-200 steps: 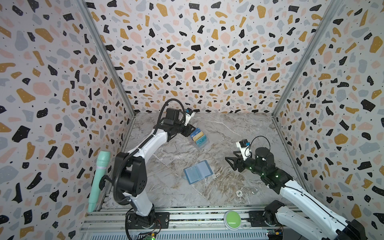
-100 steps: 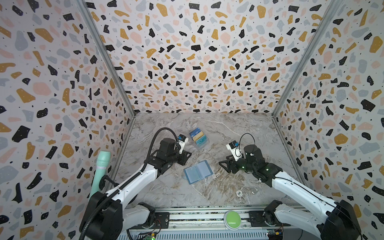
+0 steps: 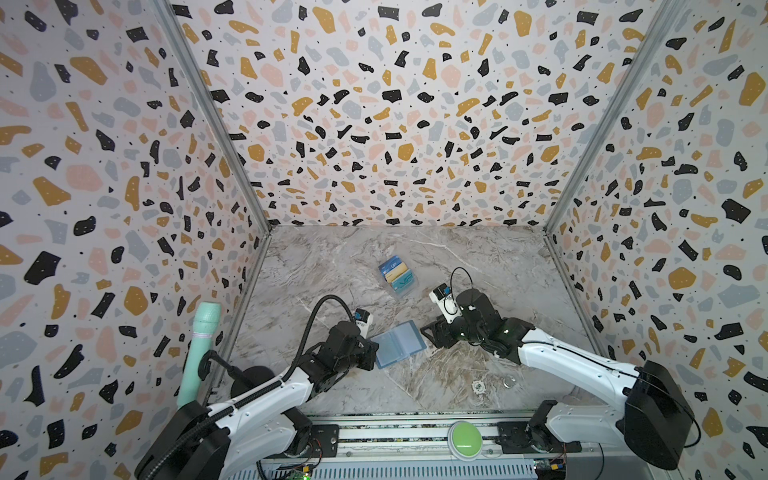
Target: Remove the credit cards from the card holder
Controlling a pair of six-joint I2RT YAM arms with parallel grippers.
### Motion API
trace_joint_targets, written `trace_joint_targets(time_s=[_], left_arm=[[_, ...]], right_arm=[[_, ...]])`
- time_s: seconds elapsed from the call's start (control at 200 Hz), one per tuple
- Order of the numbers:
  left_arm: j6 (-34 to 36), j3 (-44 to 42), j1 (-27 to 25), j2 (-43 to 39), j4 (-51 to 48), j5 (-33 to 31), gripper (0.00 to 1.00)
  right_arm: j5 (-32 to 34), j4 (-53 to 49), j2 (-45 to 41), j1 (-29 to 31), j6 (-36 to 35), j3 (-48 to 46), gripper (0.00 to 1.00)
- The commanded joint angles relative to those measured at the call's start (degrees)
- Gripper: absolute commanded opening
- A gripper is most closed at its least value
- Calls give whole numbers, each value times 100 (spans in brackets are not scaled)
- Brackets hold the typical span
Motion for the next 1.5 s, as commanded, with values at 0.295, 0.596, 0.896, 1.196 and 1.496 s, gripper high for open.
trace_joint_targets(time_s=[0.295,0.596,0.896,1.196,1.496], left_arm=[[-424,-501,-20,-68,611,-501,6],[-468,-719,-20,49,658,-551,3],[-568,-739,-20,266,667,-706,1],[-655,-682,-20,554,665,-765,2],[-626,-660,-20,569,631,-764,1]], right_arm=[[429,-46,1424,694,-198,983,72],[669,-123,2416,958,-239,1645,73],[721,-117,2976,1182,-334,1869,74],[846,-169,3336,1435,-374,2142,77],[1167,-344,3490,1470,-370,2185,78]])
